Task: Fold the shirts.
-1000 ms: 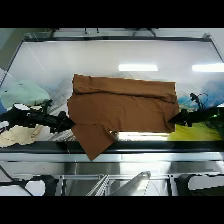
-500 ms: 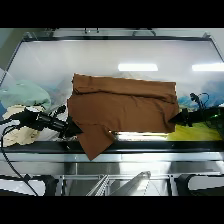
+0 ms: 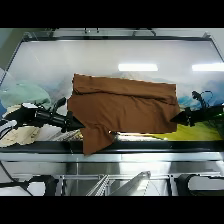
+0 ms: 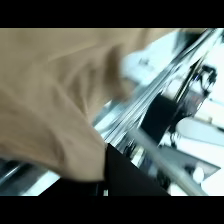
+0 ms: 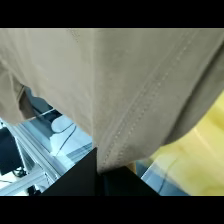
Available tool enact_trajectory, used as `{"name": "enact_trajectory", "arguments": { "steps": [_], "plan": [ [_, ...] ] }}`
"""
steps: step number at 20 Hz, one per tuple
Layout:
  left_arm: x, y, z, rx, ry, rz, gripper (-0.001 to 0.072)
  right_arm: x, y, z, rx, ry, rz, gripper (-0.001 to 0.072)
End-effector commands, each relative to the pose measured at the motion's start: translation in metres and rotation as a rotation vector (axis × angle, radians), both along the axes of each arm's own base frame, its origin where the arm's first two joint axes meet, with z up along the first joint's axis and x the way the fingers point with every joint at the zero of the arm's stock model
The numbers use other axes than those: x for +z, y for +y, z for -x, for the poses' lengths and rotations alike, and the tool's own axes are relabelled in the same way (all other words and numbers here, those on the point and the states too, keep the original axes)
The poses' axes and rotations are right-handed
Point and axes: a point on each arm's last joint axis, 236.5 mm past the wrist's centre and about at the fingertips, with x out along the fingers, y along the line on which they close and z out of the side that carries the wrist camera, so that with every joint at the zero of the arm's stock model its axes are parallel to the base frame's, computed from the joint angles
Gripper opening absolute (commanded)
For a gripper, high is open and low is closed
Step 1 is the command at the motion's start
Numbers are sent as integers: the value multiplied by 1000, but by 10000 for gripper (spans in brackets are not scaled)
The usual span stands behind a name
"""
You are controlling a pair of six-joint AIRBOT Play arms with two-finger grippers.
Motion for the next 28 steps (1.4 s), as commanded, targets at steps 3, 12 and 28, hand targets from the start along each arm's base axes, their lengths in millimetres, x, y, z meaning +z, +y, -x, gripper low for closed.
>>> {"name": "enact_trajectory", "arguments": {
  "steps": [3, 12, 28],
  "plan": [
    [71, 18, -29, 122, -277, -1, 18, 41, -6, -8, -50, -100, 82, 17],
    [50, 78, -49, 285, -242, -31, 16, 45, -41, -33, -206, -179, 196, 17],
    [103, 40, -231, 170, -551, -91, 15, 40, -61, -131, -520, -369, 136, 18]
  ]
}}
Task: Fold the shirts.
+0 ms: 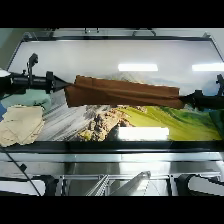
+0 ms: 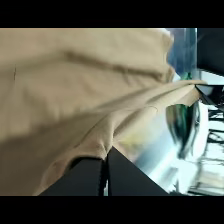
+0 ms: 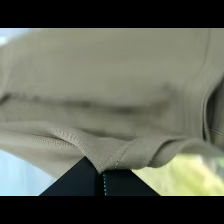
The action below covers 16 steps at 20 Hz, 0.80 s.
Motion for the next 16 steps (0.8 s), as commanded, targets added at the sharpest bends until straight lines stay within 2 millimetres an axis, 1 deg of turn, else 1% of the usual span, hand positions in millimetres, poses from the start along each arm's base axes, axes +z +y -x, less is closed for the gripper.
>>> {"name": "enact_trajectory", "arguments": {
  "steps": [1, 3, 5, 7, 8, 9, 10, 11, 12, 13, 14, 15, 16],
  "plan": [
    [2, -22, -59, -29, -84, -21, 15, -9, -14, -38, -126, -72, 1, 17],
    [-15, -33, -82, -54, -93, -21, 14, -20, -21, -51, -175, -87, 17, 17],
    [-37, -41, -99, -70, -93, -21, 14, -34, -26, -56, -192, -85, 44, 18],
    [-56, -44, -106, -88, -74, -13, 16, -46, -23, -56, -164, -83, 68, 20],
    [-63, -45, -104, -102, -39, 2, 19, -49, -21, -54, -152, -78, 75, 108],
    [-67, -47, -100, -122, 3, 19, 235, -50, -20, -52, -133, -75, 84, 310],
    [-67, -45, -96, -131, 48, 38, 412, -47, -19, -47, -88, -78, 98, 404],
    [-64, -43, -92, -141, 63, 49, 612, -44, -20, -42, -45, -68, 112, 403],
    [-54, -42, -91, -145, 58, 77, 711, -40, -28, -35, -10, -45, 142, 404],
    [-38, -39, -92, -138, 40, 114, 712, -40, -41, -30, 0, -8, 190, 408],
    [-24, -34, -93, -130, 23, 143, 712, -42, -59, -27, -23, 43, 239, 494],
    [-11, -29, -93, -125, 6, 160, 709, -43, -74, -27, -59, 84, 274, 614],
    [-1, -25, -92, -124, -7, 172, 704, -43, -82, -30, -83, 102, 288, 651]
  ]
}}
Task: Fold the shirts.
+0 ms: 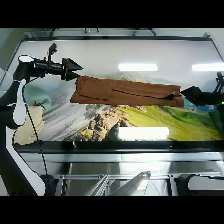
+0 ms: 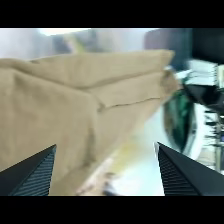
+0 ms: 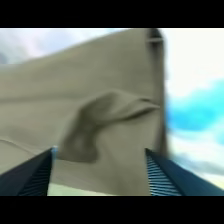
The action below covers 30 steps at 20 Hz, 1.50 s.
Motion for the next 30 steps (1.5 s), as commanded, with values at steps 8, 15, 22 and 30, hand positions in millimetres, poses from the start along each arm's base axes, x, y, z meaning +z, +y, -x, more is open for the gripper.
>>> {"name": "enact_trajectory", "arguments": {
  "steps": [8, 15, 22, 30],
  "plan": [
    [55, -7, 31, -87, -33, 69, -5, -49, 28, -19, 23, 199, -155, 641],
    [14, -104, 49, -217, -65, -121, -6, -29, 83, -55, 121, 136, -220, 17],
    [26, -189, 92, -394, -145, -157, 15, 120, 94, -56, 254, -58, -201, 16],
    [213, -106, 106, -254, -361, 216, 14, 237, 257, -60, 428, -333, -242, 16]
  ]
}}
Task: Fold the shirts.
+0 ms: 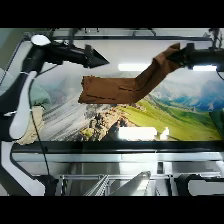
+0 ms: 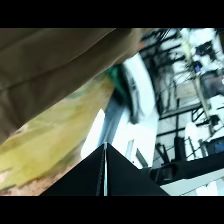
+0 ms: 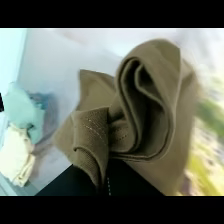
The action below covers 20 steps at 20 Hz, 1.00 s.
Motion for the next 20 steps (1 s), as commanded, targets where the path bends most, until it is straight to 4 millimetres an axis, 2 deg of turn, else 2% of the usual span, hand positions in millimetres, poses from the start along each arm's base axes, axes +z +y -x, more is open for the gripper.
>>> {"name": "enact_trajectory", "arguments": {
  "steps": [1, 4, 6, 7, 8, 9, 10, 12, 15, 18, 19, 20],
  "plan": [
    [69, 51, 20, 44, -101, 96, 14, 22, 96, -7, 37, -98, -36, 16],
    [89, 90, 37, 106, -176, 84, 14, -14, 195, -12, 36, -102, -44, 15],
    [88, 108, 45, 150, -189, 78, 14, -64, 262, -12, 46, -81, -18, 16],
    [83, 116, 48, 167, -178, 77, 15, -93, 286, -11, 56, -61, -3, 18],
    [76, 122, 52, 180, -161, 77, 15, -122, 307, -7, 82, -32, 11, 138],
    [68, 130, 54, 198, -145, 77, 15, -142, 321, 0, 116, 7, 7, 180],
    [61, 135, 56, 215, -127, 79, 15, -154, 330, 9, 152, 54, -12, 177],
    [45, 144, 60, 241, -90, 84, 15, -151, 327, 20, 211, 91, -34, 189],
    [21, 149, 64, 254, -41, 92, 16, -122, 290, 26, 307, 101, -39, 186],
    [4, 148, 68, 255, -7, 96, 15, -109, 222, 26, 320, 174, 59, 182],
    [0, 148, 68, 261, 1, 96, 15, -112, 191, 25, 292, 213, 124, 148],
    [-4, 149, 67, 270, 10, 96, 15, -120, 159, 21, 242, 256, 200, 146]
  ]
}}
